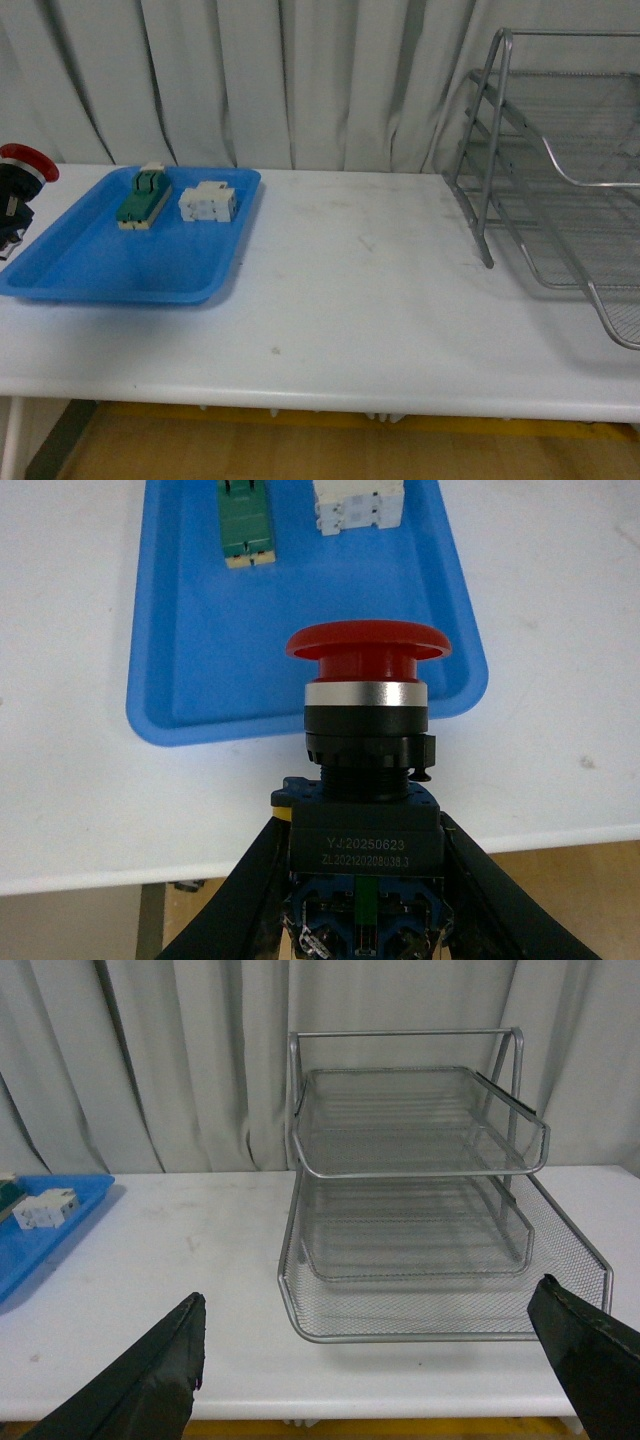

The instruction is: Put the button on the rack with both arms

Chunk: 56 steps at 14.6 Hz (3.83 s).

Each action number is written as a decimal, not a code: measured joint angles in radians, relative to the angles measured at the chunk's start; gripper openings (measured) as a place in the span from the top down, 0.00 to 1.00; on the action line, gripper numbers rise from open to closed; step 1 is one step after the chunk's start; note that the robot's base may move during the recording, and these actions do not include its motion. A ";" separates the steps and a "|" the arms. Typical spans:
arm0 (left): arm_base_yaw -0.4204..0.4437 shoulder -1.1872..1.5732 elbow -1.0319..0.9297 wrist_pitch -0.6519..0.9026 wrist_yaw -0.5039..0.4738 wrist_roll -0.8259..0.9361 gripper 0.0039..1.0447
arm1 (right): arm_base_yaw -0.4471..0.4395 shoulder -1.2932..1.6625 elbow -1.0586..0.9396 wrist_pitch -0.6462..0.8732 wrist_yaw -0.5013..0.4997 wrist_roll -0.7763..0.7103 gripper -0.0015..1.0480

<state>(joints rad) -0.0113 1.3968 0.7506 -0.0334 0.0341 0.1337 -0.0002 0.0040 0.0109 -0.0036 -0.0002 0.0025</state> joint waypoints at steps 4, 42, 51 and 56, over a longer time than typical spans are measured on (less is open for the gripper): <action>-0.014 0.008 -0.004 0.008 -0.008 0.006 0.66 | 0.000 0.000 0.000 0.000 0.000 0.000 0.06; -0.536 1.007 1.251 -0.433 -0.101 0.031 0.32 | 0.000 0.000 0.000 0.000 0.001 0.000 0.06; -0.547 0.496 0.715 -0.144 -0.028 0.060 0.06 | 0.000 0.000 0.000 0.000 0.001 0.000 0.06; -0.465 0.062 0.095 0.515 -0.406 -0.058 0.31 | 0.000 0.000 0.000 0.000 0.001 0.000 0.06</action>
<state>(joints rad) -0.4759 1.4586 0.8452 0.4812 -0.3721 0.0757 -0.0002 0.0036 0.0109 -0.0040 0.0006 0.0025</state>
